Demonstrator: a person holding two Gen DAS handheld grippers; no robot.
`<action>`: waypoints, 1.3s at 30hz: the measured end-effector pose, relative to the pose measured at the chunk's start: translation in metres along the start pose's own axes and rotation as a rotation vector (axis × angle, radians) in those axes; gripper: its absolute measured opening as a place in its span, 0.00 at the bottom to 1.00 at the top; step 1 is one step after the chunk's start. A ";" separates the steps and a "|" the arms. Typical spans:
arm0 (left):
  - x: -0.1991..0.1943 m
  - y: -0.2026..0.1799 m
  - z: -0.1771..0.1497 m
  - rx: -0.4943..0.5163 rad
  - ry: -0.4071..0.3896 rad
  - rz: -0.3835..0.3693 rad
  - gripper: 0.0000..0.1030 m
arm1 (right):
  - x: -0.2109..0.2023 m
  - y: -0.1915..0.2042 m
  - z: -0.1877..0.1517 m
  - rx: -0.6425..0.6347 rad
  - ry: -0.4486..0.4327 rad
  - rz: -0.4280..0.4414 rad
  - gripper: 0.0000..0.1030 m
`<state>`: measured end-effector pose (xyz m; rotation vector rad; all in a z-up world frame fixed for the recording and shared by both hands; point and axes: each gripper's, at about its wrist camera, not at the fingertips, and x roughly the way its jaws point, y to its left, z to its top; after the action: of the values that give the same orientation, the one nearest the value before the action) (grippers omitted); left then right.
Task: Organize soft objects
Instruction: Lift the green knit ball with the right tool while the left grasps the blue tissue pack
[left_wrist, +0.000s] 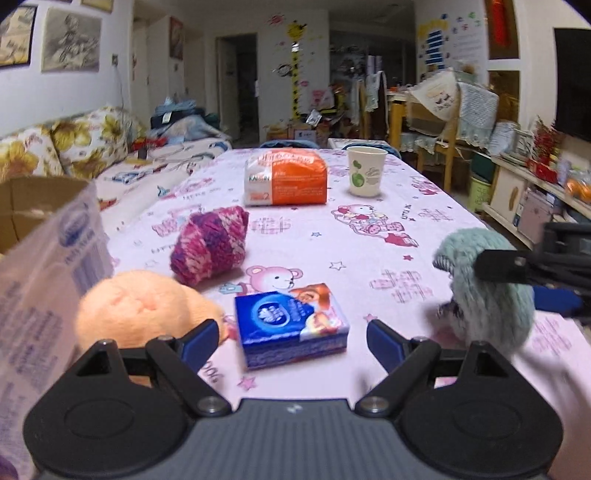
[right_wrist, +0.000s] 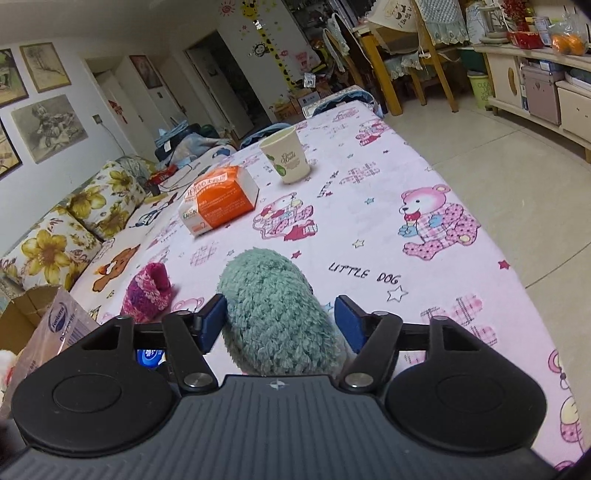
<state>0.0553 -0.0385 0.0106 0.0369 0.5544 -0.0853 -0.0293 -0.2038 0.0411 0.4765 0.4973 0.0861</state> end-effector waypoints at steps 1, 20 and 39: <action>0.004 -0.002 0.001 -0.006 0.004 0.002 0.85 | 0.001 0.000 0.000 -0.002 -0.003 0.001 0.91; 0.018 0.007 0.004 -0.023 0.048 0.002 0.72 | 0.024 0.020 -0.016 -0.093 0.119 0.033 1.00; -0.050 0.024 -0.015 -0.041 0.020 -0.099 0.72 | 0.005 0.018 -0.017 -0.066 0.073 -0.017 0.79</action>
<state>0.0074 -0.0099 0.0248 -0.0293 0.5777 -0.1698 -0.0322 -0.1795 0.0341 0.4054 0.5680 0.1032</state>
